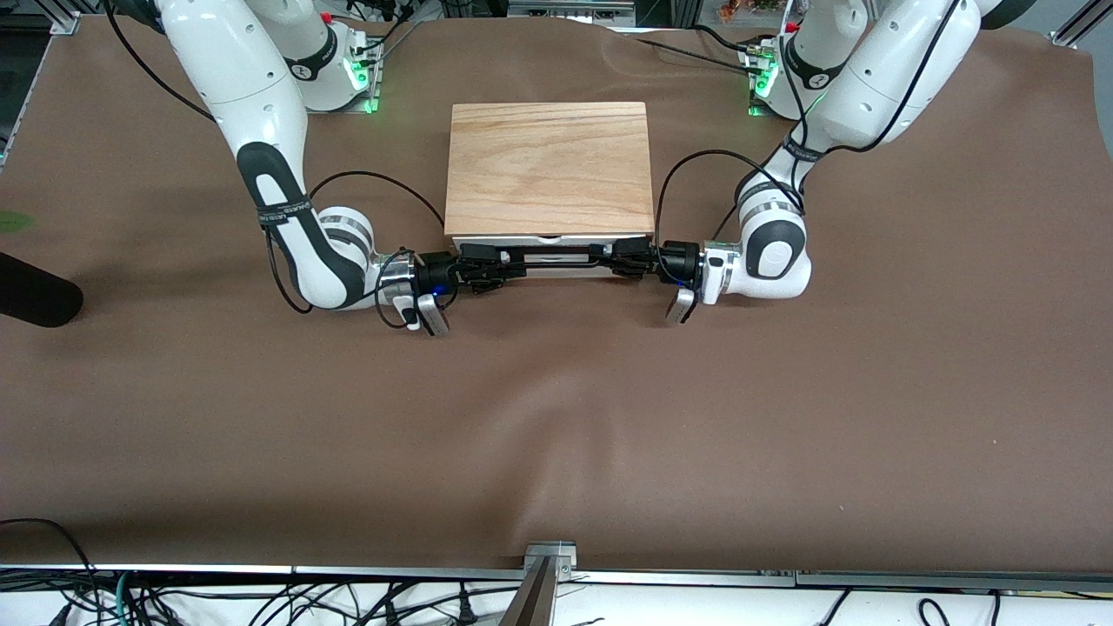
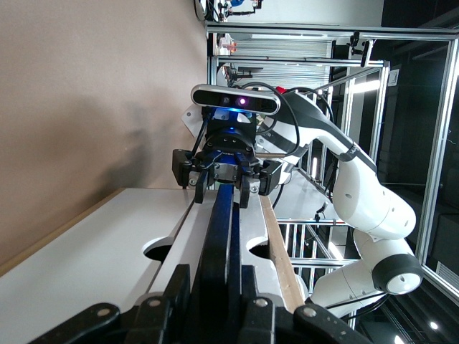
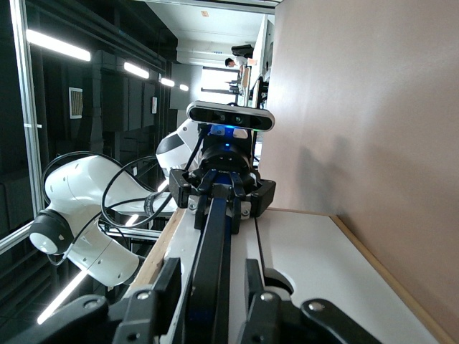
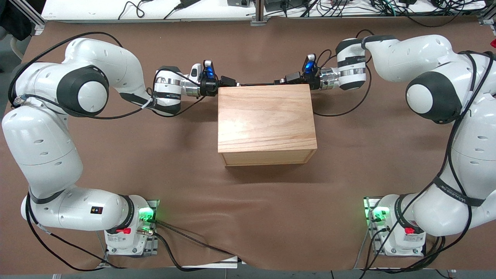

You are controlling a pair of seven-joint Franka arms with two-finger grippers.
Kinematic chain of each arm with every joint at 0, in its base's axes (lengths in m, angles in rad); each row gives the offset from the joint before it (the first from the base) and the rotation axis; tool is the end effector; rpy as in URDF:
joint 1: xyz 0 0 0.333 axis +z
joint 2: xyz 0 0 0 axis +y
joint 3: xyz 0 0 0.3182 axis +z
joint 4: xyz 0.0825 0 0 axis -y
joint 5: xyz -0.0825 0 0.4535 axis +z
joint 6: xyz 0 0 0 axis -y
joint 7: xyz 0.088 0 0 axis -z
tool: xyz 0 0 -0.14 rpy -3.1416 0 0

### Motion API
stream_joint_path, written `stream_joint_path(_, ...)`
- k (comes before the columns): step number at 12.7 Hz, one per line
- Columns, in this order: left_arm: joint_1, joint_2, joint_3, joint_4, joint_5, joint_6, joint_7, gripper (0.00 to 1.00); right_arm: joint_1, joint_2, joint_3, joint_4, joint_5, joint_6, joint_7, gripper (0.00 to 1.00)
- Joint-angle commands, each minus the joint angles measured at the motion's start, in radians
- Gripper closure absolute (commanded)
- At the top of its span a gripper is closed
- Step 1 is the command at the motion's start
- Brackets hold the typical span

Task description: Pull top drawer with both arms simultaneously

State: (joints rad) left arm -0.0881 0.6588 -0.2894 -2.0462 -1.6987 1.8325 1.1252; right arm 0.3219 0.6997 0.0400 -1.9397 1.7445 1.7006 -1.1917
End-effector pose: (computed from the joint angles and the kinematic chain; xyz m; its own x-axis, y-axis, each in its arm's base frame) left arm 0.5171 -0.3357 0.0900 0.9954 -0.0923 -0.0246 0.0238 -0.0099 0.9997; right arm 0.5446 0.3409 0.0873 0.9844 0.1377 0.1098 0.1095 0.0095 -0.9939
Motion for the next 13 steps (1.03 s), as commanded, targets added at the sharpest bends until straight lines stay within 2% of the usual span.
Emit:
stream_joint_path(1,-0.001,-0.016,-0.013,0.005,-0.041,0.042,-0.001,1.00,-0.003,-0.008,0.001,-0.016,0.003,-0.016,-0.025,0.58)
stream_joint_path(13,0.002,-0.016,-0.013,0.008,-0.041,0.042,-0.027,1.00,0.006,-0.017,0.006,-0.039,0.003,-0.015,-0.025,0.58)
